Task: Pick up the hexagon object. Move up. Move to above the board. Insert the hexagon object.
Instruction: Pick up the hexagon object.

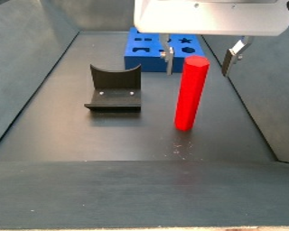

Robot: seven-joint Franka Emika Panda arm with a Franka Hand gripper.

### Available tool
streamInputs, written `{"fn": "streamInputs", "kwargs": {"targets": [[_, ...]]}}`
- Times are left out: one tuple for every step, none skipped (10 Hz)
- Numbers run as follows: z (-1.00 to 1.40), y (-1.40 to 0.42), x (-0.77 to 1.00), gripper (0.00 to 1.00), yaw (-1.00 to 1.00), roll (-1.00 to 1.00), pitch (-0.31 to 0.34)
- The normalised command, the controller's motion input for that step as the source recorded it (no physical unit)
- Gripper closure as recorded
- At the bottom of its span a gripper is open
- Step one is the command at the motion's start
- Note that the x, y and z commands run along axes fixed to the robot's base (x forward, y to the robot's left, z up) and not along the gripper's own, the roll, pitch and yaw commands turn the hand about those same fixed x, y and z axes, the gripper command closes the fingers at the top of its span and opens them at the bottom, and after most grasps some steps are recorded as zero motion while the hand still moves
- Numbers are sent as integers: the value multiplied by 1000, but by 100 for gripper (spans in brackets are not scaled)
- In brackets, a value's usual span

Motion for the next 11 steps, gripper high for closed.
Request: {"fn": "streamInputs", "kwargs": {"targets": [[-574,-154,0,0,-11,73,-114],[-234,-11,0,0,0,0,-54],[0,23,-34,0,0,0,0],[-14,37,-54,0,0,0,0],[-546,0,-300,0,-20,127,-170],[-146,0,-111,0,0,0,-56],[0,0,0,100,0,0,0],[0,-11,0,100,0,0,0],[0,0,0,100,0,0,0],[0,0,0,100,0,0,0],[0,0,0,100,0,0,0]]}}
